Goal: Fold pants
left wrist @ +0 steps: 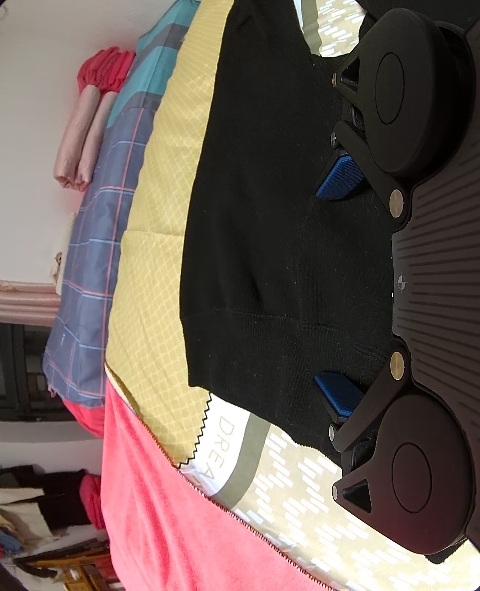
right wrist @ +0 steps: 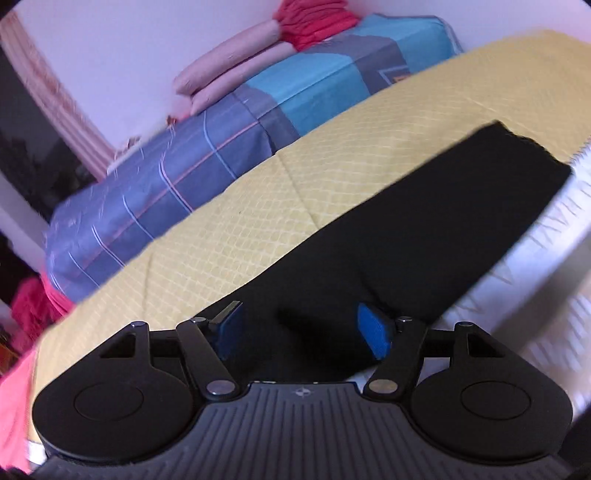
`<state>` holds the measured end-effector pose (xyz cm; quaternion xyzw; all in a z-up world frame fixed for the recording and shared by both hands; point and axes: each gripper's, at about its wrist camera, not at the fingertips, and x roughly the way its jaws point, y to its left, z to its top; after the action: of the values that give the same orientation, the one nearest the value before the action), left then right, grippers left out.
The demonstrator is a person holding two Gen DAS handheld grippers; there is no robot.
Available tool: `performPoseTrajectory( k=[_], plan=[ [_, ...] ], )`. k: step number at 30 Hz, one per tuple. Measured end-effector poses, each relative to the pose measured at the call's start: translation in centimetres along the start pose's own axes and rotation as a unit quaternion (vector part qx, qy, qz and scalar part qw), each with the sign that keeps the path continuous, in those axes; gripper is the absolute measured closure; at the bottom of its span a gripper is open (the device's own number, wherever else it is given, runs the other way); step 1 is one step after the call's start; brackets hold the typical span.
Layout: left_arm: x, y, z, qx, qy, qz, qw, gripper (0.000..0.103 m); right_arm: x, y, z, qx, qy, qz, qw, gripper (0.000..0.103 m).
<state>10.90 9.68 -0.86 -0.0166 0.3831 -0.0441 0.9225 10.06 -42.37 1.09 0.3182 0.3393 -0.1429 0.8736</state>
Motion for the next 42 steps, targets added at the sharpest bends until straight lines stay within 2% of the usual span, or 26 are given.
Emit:
performPoseTrajectory(
  k=[1,2,4,7,9,12,15,16,17,18,19,23,25,27,28,29,31,32,33,34,35,36,37,38,39,42],
  plan=[
    [0.0,0.0,0.0,-0.001,0.001,0.001,1.0000,0.000,-0.8,0.2,-0.2,-0.009,-0.002,-0.015,1.000,0.019],
    [-0.1,0.1,0.1,-0.005,0.003,0.002,1.0000,0.000,-1.4,1.0,-0.5,-0.025,-0.008,-0.038,0.999,0.013],
    [-0.5,0.4,0.3,-0.015,0.003,0.014,0.9998,0.000,-3.0,2.1,-1.4,-0.063,-0.021,-0.054,0.996,0.014],
    [-1.7,1.0,0.2,-0.022,-0.004,0.054,0.9983,0.000,-4.9,3.7,-3.0,-0.102,-0.018,-0.027,0.994,0.013],
    [-3.3,1.9,-0.1,-0.032,-0.016,0.064,0.9973,0.000,-6.1,5.4,-4.7,-0.137,-0.010,-0.006,0.991,0.013],
    [-6.5,3.4,-0.5,-0.056,-0.037,0.067,0.9955,0.000,-7.2,9.0,-8.2,-0.217,0.015,0.043,0.975,0.013],
    [-9.9,5.4,-1.3,-0.083,-0.062,0.089,0.9906,0.000,-7.4,14.0,-13.1,-0.302,0.038,0.106,0.947,0.015],
    [-10.8,6.1,-1.6,-0.091,-0.067,0.100,0.9885,0.000,-7.5,15.7,-14.8,-0.327,0.040,0.127,0.935,0.023],
    [-11.6,6.9,-1.9,-0.098,-0.068,0.114,0.9863,0.000,-7.6,17.4,-16.6,-0.354,0.044,0.144,0.923,0.038],
    [-12.2,7.7,-2.3,-0.104,-0.068,0.126,0.9841,0.000,-7.6,19.1,-18.4,-0.380,0.051,0.160,0.910,0.047],
    [-12.8,8.5,-2.7,-0.112,-0.067,0.136,0.9820,0.000,-7.5,20.6,-20.0,-0.399,0.062,0.178,0.897,0.062],
    [-14.1,11.6,-4.1,-0.143,-0.053,0.152,0.9764,0.000,-6.6,25.7,-24.9,-0.454,0.098,0.243,0.852,0.065],
    [-14.4,12.4,-4.7,-0.150,-0.049,0.155,0.9752,0.000,-5.6,28.1,-27.1,-0.467,0.106,0.248,0.843,0.065],
    [-14.5,12.6,-5.1,-0.153,-0.045,0.159,0.9743,0.000,-3.8,30.1,-28.8,-0.457,0.128,0.248,0.844,0.064],
    [-14.5,12.7,-5.2,-0.154,-0.042,0.160,0.9741,0.000,-3.2,31.1,-30.1,-0.460,0.155,0.261,0.834,0.065],
    [-14.4,12.7,-5.4,-0.155,-0.040,0.159,0.9742,0.000,-3.9,31.7,-32.2,-0.480,0.148,0.284,0.817,0.065],
    [-14.3,12.7,-5.6,-0.155,-0.036,0.157,0.9747,0.000,-6.3,32.7,-35.1,-0.565,0.092,0.283,0.770,0.081],
    [-14.1,12.7,-5.6,-0.154,-0.033,0.158,0.9748,0.000,-6.6,32.8,-34.9,-0.573,0.088,0.288,0.762,0.082],
    [-14.1,12.7,-5.7,-0.153,-0.030,0.158,0.9749,0.000,-6.3,32.4,-33.6,-0.552,0.107,0.309,0.767,0.082],
    [-14.0,12.7,-5.8,-0.153,-0.029,0.159,0.9750,0.000,-5.6,31.8,-31.8,-0.511,0.139,0.333,0.780,0.079],
    [-13.9,12.6,-5.8,-0.152,-0.027,0.160,0.9750,0.000,-5.0,31.1,-30.1,-0.468,0.158,0.343,0.799,0.067],
    [-13.8,12.5,-5.8,-0.151,-0.026,0.160,0.9751,0.000,-4.8,30.3,-29.0,-0.441,0.155,0.335,0.818,0.060],
    [-13.6,12.2,-5.8,-0.148,-0.024,0.160,0.9756,0.000,-4.7,29.5,-28.3,-0.430,0.144,0.318,0.833,0.045],
    [-13.4,11.8,-5.6,-0.144,-0.020,0.160,0.9763,0.000,-4.9,28.9,-28.6,-0.436,0.146,0.298,0.836,0.043],
    [-13.1,11.3,-5.4,-0.139,-0.016,0.160,0.9770,0.000,-4.7,28.3,-29.1,-0.455,0.168,0.281,0.828,0.043],
    [-12.4,9.0,-4.6,-0.108,-0.009,0.158,0.9816,0.000,-7.4,25.2,-28.6,-0.493,0.153,0.288,0.806,0.040]
  ],
)
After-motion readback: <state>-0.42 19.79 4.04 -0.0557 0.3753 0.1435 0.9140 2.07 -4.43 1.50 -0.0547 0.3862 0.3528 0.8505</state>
